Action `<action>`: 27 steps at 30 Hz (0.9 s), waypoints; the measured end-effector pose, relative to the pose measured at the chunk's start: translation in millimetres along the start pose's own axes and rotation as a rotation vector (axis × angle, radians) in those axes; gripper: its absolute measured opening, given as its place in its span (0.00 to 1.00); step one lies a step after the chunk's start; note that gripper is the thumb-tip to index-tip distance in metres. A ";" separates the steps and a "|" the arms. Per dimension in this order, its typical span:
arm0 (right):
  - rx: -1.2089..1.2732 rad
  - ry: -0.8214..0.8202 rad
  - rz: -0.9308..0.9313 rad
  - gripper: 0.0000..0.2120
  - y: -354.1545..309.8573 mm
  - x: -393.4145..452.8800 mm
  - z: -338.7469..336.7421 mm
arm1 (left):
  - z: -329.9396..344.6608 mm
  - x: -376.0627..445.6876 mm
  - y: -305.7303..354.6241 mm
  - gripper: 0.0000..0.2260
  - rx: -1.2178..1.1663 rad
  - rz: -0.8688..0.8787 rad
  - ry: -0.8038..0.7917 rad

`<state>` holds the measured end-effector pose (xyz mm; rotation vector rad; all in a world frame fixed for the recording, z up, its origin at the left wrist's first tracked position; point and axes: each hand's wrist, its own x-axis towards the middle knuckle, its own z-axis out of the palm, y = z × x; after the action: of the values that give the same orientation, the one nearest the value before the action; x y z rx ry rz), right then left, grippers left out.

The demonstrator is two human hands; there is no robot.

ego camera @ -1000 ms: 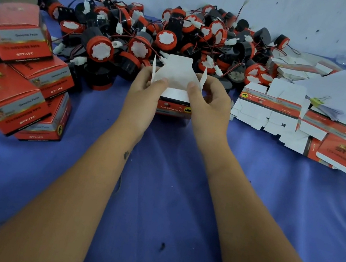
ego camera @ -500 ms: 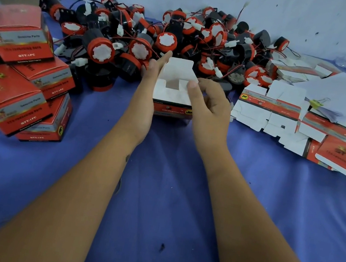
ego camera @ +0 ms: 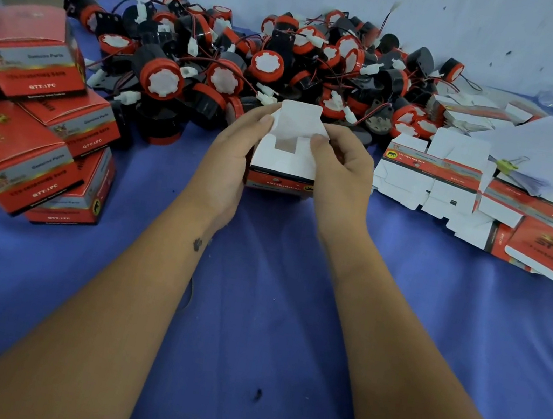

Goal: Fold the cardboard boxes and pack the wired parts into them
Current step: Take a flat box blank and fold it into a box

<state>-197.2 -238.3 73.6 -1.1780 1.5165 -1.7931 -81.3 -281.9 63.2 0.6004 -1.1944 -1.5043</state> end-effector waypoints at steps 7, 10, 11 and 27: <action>0.103 0.045 0.107 0.12 -1.3 -0.2 0.2 | 1.1 -1.5 0.8 0.11 0.035 0.016 -0.042; 0.108 0.042 0.114 0.12 -1.4 -1.3 1.3 | 0.3 -1.4 0.9 0.10 0.039 0.017 -0.035; 0.113 0.046 0.118 0.11 -1.2 -1.4 1.9 | -0.3 -1.5 0.8 0.10 0.046 0.018 -0.036; 0.273 -0.187 0.139 0.06 -5.0 0.8 -2.1 | 0.1 -8.1 3.3 0.14 0.039 0.039 0.020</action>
<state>-198.6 -236.7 78.6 -1.0467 1.1755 -1.6825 -77.6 -274.1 64.5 0.6138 -1.2157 -1.4415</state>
